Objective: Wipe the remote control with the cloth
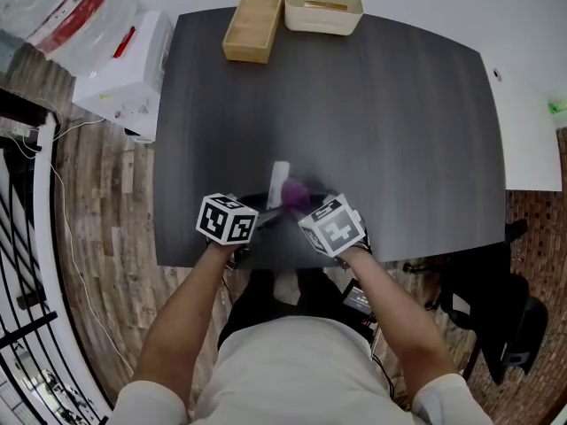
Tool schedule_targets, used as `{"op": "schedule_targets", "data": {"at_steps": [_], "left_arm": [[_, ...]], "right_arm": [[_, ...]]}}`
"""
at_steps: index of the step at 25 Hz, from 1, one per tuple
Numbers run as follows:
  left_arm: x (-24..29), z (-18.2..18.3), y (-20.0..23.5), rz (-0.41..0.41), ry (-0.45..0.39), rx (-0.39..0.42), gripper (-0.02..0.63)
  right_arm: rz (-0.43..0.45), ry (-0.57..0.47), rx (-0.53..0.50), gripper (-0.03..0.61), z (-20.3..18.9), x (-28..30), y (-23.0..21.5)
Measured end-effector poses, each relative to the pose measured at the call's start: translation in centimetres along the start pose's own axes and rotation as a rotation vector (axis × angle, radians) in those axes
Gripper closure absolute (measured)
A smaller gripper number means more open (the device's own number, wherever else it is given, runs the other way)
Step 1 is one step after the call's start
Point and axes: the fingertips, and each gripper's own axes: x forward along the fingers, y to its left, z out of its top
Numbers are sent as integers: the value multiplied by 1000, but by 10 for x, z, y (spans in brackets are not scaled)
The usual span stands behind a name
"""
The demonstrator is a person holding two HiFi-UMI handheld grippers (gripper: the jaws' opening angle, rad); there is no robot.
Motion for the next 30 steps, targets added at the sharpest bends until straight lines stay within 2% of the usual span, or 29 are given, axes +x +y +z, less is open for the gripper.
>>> {"op": "schedule_targets", "data": {"at_steps": [5,7,9,13,17,20,24,26,28,30], "left_arm": [[0,-9,-8,-71,110,169,356],[1,-14,-9,-78,149,238,354],[2,-15,-9,-69,152,269,354],[1,-15,-10,-18,121,277,350],[-4,-21,-6,81,114,352,341],[-10,-20,-1,170,67,409,332],[-8,-20,5,261,79,581,327],[-6,-22,9,282,99,639,327],[-5,-23,10,282,97,660,327],[-6,-23,11,273,71,648,327]], "right_arm": [[47,-17,-24,446,14,3,3],[63,-21,-31,446,18,5,5],[64,-22,-23,446,20,6,6],[41,-25,54,446,15,8,3],[15,-18,104,446,10,12,2],[17,-14,143,446,6,15,3],[58,-32,212,446,8,16,7],[94,-49,252,446,11,16,11],[138,-72,295,446,18,17,18],[173,-86,335,446,23,18,24]]}}
